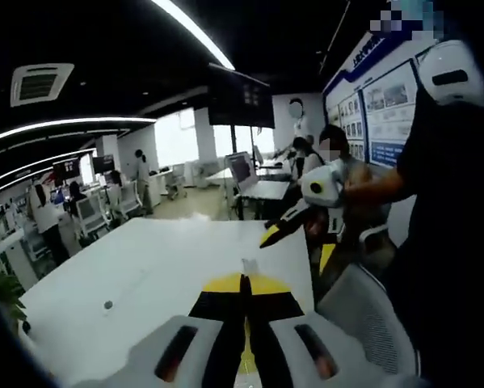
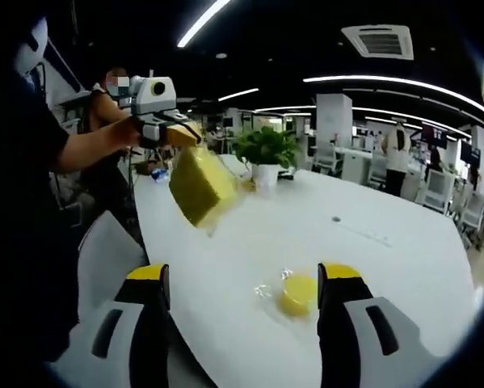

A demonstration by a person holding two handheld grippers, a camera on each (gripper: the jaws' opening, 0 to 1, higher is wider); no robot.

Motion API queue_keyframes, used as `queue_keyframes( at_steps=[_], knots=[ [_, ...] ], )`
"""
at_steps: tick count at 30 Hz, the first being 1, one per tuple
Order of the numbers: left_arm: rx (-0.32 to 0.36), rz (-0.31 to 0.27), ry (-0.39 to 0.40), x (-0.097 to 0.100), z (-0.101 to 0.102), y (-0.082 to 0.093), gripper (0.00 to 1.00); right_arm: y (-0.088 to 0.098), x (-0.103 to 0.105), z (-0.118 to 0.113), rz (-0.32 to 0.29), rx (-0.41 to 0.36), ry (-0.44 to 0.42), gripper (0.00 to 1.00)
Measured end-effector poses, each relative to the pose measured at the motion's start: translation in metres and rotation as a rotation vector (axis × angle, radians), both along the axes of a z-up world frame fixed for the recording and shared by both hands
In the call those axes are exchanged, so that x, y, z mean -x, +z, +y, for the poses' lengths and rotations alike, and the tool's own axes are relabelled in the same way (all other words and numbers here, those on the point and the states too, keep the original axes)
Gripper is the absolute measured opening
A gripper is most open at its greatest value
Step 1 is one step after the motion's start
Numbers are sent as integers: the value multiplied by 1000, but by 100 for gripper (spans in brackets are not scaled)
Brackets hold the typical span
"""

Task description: Compare the silicone blocks by pressing each to a similar depth, holding the contact briefly, and releasing to observe deformation and rebound differences across the visible hardness samples.

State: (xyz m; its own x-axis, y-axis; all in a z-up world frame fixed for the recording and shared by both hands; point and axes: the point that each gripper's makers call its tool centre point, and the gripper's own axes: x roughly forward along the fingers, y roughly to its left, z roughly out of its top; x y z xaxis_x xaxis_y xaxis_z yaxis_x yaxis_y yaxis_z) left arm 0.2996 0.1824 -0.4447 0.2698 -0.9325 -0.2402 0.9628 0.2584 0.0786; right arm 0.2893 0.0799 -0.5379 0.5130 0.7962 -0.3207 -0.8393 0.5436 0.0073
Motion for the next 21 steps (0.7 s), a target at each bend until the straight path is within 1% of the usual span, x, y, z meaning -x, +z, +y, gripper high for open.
queue_keyframes(
  at_steps=[1,2,5,7,8,11,13,15,16,18,21],
  knots=[
    [-3,-7,-10,1,-2,2,0,2,0,3,2,-8,13,68],
    [-15,-26,-22,2,-4,4,0,6,0,8,8,-19,35,68],
    [-26,-39,-41,4,-7,7,0,16,-1,21,4,-39,81,67],
    [-23,-35,-61,5,-10,11,0,23,-4,31,-3,-41,111,67],
    [-26,-44,-72,6,-12,12,0,25,-4,35,-8,-41,122,67],
    [-21,-52,-106,11,-16,17,0,35,-5,48,-11,-73,159,67],
    [-11,-48,-134,14,-20,20,0,40,-4,57,5,-103,191,65],
    [-15,-60,-145,16,-23,21,0,42,-4,63,19,-123,211,63],
    [-17,-54,-158,17,-25,21,0,43,-5,65,28,-134,217,63],
    [-19,-62,-169,19,-29,22,0,46,-6,69,40,-155,227,63],
    [-6,-59,-184,22,-31,25,0,46,-2,75,106,-205,259,57]
  ],
)
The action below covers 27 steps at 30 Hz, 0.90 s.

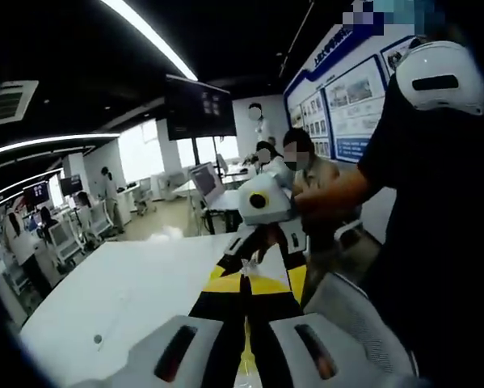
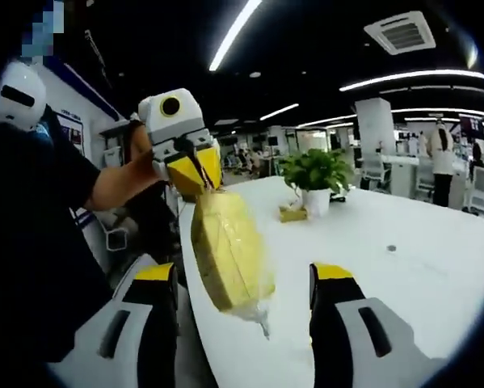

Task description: Compare the silicone blocks by pressing each to a similar depth, holding the contact briefly, and releasing to observe deformation and rebound differences across the visible hardness samples.

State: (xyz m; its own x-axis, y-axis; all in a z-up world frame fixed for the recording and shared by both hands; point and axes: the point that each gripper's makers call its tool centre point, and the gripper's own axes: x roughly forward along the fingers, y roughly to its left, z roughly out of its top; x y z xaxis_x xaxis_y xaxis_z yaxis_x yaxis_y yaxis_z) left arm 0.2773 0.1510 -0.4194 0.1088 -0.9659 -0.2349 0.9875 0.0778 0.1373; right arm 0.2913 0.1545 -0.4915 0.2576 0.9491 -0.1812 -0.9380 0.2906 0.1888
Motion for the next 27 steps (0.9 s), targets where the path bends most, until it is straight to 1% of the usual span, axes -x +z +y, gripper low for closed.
queue_keyframes(
  at_steps=[1,3,4,5,6,8,11,12,13,14,15,17,18,19,20,21,24,25,27],
  knots=[
    [8,5,-10,2,-1,2,0,1,4,3,34,-27,25,57],
    [22,10,-20,4,-3,6,0,1,7,7,91,-67,46,57],
    [30,6,-20,4,-4,8,0,2,9,8,122,-89,52,57],
    [42,17,-32,6,-5,10,0,5,7,10,140,-117,47,55],
    [47,28,-38,8,-6,11,0,9,6,11,115,-140,48,51],
    [49,19,-34,7,-7,11,0,11,5,12,111,-156,41,46],
    [50,14,-30,6,-8,10,0,10,6,13,101,-156,50,38],
    [48,21,-33,7,-8,9,0,9,6,13,92,-146,50,37],
    [46,15,-28,6,-7,9,0,9,5,13,74,-148,50,35],
    [47,17,-27,5,-7,9,0,11,8,13,10,-150,72,33],
    [48,25,-29,5,-6,9,0,11,8,13,-5,-143,80,30],
    [42,15,-20,4,-5,8,0,11,8,14,13,-140,75,26],
    [40,19,-22,5,-4,8,0,11,8,14,7,-136,78,24],
    [39,20,-22,5,-4,8,0,10,7,14,-20,-125,81,23],
    [35,16,-19,5,-3,7,0,10,7,15,-13,-121,83,22],
    [31,16,-16,5,-3,5,0,8,7,16,-14,-101,87,20],
    [14,23,-6,3,1,-1,0,2,5,19,-53,-72,91,15],
    [11,30,-3,3,2,-3,0,1,5,20,-54,-67,94,14],
    [-3,29,13,2,3,-8,0,-5,4,22,-33,-51,99,11]
  ],
)
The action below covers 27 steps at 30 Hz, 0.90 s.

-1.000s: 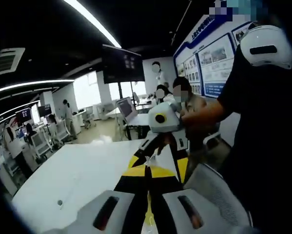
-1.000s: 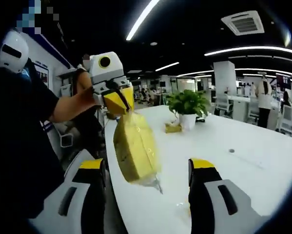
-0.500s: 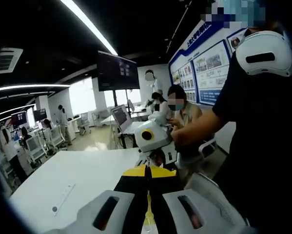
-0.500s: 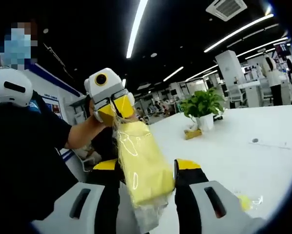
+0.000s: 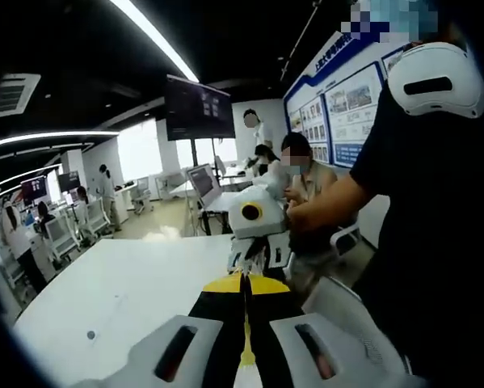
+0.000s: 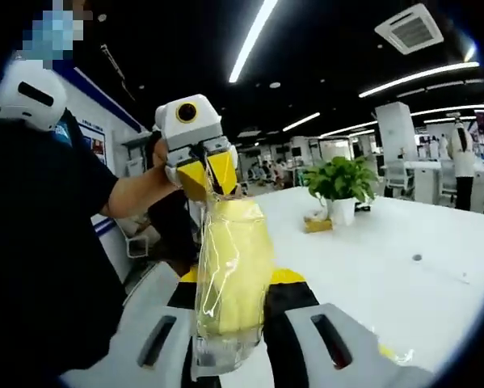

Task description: Compare the silicone blocks by pressing each to a similar depth, holding the contact briefly, and releasing to observe deformation and rebound differences across the visible hardness samples.

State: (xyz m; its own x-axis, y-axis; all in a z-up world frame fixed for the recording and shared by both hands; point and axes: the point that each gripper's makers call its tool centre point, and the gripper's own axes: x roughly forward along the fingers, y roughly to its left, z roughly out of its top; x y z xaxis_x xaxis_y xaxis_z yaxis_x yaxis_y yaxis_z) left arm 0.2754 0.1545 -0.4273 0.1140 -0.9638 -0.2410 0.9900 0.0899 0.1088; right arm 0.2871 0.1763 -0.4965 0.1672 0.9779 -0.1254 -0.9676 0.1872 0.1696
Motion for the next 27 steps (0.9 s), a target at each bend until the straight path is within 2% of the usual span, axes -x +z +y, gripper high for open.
queue_keyframes(
  at_steps=[3,7,9,10,14,19,20,21,25,27],
  knots=[
    [-18,-8,12,0,1,-5,0,-3,0,0,-10,16,4,8],
    [8,-17,29,-3,1,1,0,4,-2,-1,-24,29,4,6],
    [22,-12,33,-4,1,5,0,9,-5,-4,-9,35,-13,6],
    [34,-24,42,-6,0,8,0,11,-5,-5,25,28,-12,6],
    [42,-37,39,-6,-5,11,0,15,-9,-10,-39,41,-51,6],
    [57,-45,37,-5,-6,16,0,19,-9,-12,-66,49,-55,5],
    [58,-45,38,-5,-6,16,0,20,-12,-12,-101,53,-73,5],
    [54,-49,39,-5,-6,16,0,18,-10,-12,-84,56,-58,5],
    [50,-53,41,-5,-5,16,0,19,-11,-11,-102,61,-65,5],
    [54,-50,50,-6,-4,15,0,18,-11,-11,-92,65,-62,6]
  ],
)
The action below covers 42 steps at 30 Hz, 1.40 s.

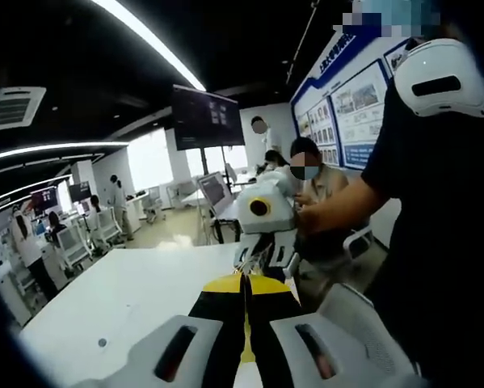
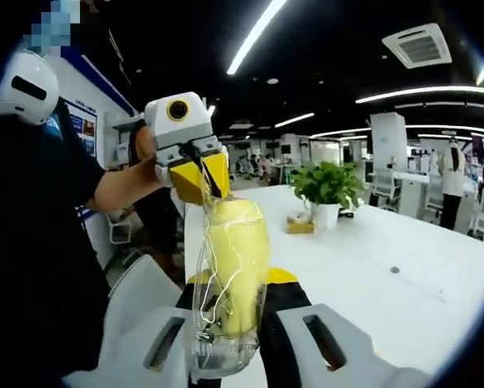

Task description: Compare the silicone blocks by pressing each to a similar depth, holding the contact briefly, and releasing to observe deformation and rebound differences across the visible hardness samples.

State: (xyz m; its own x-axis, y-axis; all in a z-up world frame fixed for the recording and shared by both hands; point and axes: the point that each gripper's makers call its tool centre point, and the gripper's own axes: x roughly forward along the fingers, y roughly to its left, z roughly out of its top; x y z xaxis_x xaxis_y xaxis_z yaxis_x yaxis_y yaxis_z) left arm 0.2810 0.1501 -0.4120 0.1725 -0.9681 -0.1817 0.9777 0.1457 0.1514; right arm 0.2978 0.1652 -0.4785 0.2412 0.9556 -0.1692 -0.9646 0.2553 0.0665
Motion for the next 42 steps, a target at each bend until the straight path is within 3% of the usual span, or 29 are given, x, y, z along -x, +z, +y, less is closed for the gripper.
queue_keyframes(
  at_steps=[6,9,10,12,13,17,19,23,26,29,35,39,42],
  knots=[
    [2,-4,33,-3,1,0,0,-1,-4,-1,-23,28,-18,10],
    [3,0,32,-4,2,1,0,4,-12,-3,-199,50,-47,14],
    [3,0,31,-3,2,1,0,2,-11,-2,-209,63,-43,16],
    [3,5,38,-6,1,-1,0,-3,-12,-2,-167,69,-54,20],
    [-4,36,28,-5,1,-5,0,-6,-11,-2,-136,71,-55,20],
    [23,72,43,-9,5,-6,0,-7,-10,-2,-118,49,-69,28],
    [40,80,46,-10,7,-5,0,-10,-6,-3,-75,47,-75,32],
    [77,125,57,-14,12,-5,0,-21,-5,-6,-117,86,-102,53],
    [85,138,69,-16,16,-8,0,-25,-5,-12,-98,80,-130,55],
    [83,155,77,-16,19,-11,0,-25,-9,-19,-73,48,-173,59],
    [103,180,113,-20,28,-14,0,-24,-17,-26,-36,9,-254,84],
    [130,215,125,-21,33,-15,0,-14,-22,-33,3,-93,-329,96],
    [142,237,142,-23,36,-18,0,-6,-21,-40,-5,-142,-350,96]
  ],
)
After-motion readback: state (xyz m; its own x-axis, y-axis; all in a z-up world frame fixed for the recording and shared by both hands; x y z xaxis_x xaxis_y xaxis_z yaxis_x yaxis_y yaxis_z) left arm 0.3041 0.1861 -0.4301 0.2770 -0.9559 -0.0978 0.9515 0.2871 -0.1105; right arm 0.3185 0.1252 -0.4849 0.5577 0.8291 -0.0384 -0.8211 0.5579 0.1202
